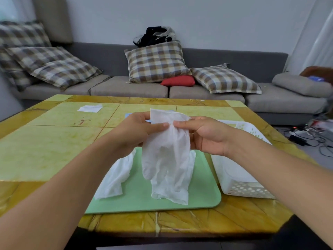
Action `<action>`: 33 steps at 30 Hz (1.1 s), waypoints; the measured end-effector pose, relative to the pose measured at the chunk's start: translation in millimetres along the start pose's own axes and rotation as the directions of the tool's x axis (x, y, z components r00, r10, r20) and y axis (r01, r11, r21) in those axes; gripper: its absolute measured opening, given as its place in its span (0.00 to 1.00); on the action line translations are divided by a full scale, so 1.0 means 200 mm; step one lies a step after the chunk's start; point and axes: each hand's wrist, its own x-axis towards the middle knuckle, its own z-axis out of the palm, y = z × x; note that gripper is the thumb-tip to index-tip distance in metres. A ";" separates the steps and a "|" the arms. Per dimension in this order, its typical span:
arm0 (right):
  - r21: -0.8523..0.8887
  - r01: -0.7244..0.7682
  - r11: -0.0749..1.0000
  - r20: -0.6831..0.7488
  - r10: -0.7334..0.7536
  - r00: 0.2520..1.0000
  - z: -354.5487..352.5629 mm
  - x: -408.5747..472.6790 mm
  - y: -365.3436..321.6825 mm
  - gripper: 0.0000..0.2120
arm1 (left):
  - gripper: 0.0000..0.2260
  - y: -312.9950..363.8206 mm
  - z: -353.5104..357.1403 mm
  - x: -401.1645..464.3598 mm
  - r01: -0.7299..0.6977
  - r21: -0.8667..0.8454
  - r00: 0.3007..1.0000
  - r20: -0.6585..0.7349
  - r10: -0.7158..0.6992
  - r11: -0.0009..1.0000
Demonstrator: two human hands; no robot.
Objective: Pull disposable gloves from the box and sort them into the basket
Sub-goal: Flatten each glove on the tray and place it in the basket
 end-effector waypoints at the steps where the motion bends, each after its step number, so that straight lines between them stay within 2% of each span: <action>1: -0.023 -0.021 1.000 -0.029 0.021 0.999 -0.01 0.02 0.01 0.16 | 0.10 -0.01 -0.01 0.03 0.034 0.041 0.999 0.003 -0.034 0.999; 3: -0.085 -0.063 0.994 -0.129 0.051 0.990 -0.04 0.07 0.04 0.18 | 0.08 -0.04 0.01 0.10 0.077 0.092 0.997 -0.024 -0.075 0.993; 5: -0.144 -0.001 0.990 -0.224 -0.031 0.974 -0.04 0.10 0.04 0.16 | 0.06 -0.04 0.04 0.17 0.038 0.097 0.994 -0.102 -0.028 0.995; 7: -0.212 0.207 0.955 -0.273 -0.261 0.926 -0.06 0.12 -0.03 0.11 | 0.07 0.02 0.06 0.22 -0.115 0.066 0.973 -0.193 0.126 0.991; 10: -0.404 0.510 0.759 -0.227 -0.624 0.748 -0.09 0.05 -0.13 0.07 | 0.06 0.13 0.07 0.22 -0.372 0.108 0.899 -0.207 0.387 0.922; 11: -0.477 0.548 0.687 -0.173 -0.685 0.708 -0.09 0.02 -0.13 0.06 | 0.05 0.14 0.06 0.20 -0.427 0.177 0.867 -0.196 0.457 0.887; 12: -0.537 0.547 0.642 -0.122 -0.701 0.703 -0.08 0.00 -0.12 0.04 | 0.05 0.13 0.04 0.18 -0.453 0.256 0.848 -0.171 0.502 0.854; 14: -0.606 0.460 0.649 -0.080 -0.625 0.776 -0.10 0.01 -0.03 0.02 | 0.02 0.05 0.02 0.17 -0.410 0.424 0.875 -0.068 0.480 0.808; 15: -0.640 0.396 0.659 -0.064 -0.559 0.826 -0.11 0.03 0.03 0.03 | 0.01 -0.01 0.01 0.16 -0.363 0.528 0.905 0.003 0.426 0.767; 16: -0.690 0.323 0.648 -0.036 -0.477 0.878 -0.12 0.04 0.09 0.04 | 0.05 -0.07 0.00 0.16 -0.309 0.634 0.936 0.072 0.344 0.709; 18: -0.812 0.215 0.542 0.060 -0.289 0.955 -0.14 0.07 0.19 0.05 | 0.06 -0.21 -0.01 0.16 -0.212 0.748 0.977 0.175 0.121 0.629; 19: -0.862 0.195 0.467 0.107 -0.210 0.972 -0.14 0.08 0.23 0.05 | 0.03 -0.26 0.00 0.16 -0.201 0.770 0.973 0.230 0.031 0.606; 22: -0.923 0.235 0.305 0.205 -0.130 0.970 -0.09 0.07 0.28 0.01 | 0.05 -0.34 0.02 0.13 -0.226 0.800 0.945 0.319 -0.075 0.555; 26: -0.933 0.295 0.204 0.284 -0.086 0.955 -0.01 0.03 0.27 0.03 | 0.04 -0.29 0.03 0.10 -0.333 0.816 0.924 0.382 -0.010 0.472; 28: -0.932 0.297 0.206 0.294 -0.045 0.955 0.01 0.03 0.28 0.03 | 0.05 -0.26 0.01 0.09 -0.360 0.815 0.912 0.409 -0.010 0.453; 31: -0.930 0.256 0.264 0.285 0.079 0.955 0.02 0.02 0.29 0.07 | 0.07 -0.27 0.01 0.04 -0.363 0.832 0.881 0.453 -0.136 0.420; 33: -0.941 0.226 0.252 0.280 0.203 0.938 0.02 0.00 0.30 0.12 | 0.10 -0.30 0.05 0.02 -0.356 0.826 0.843 0.486 -0.232 0.437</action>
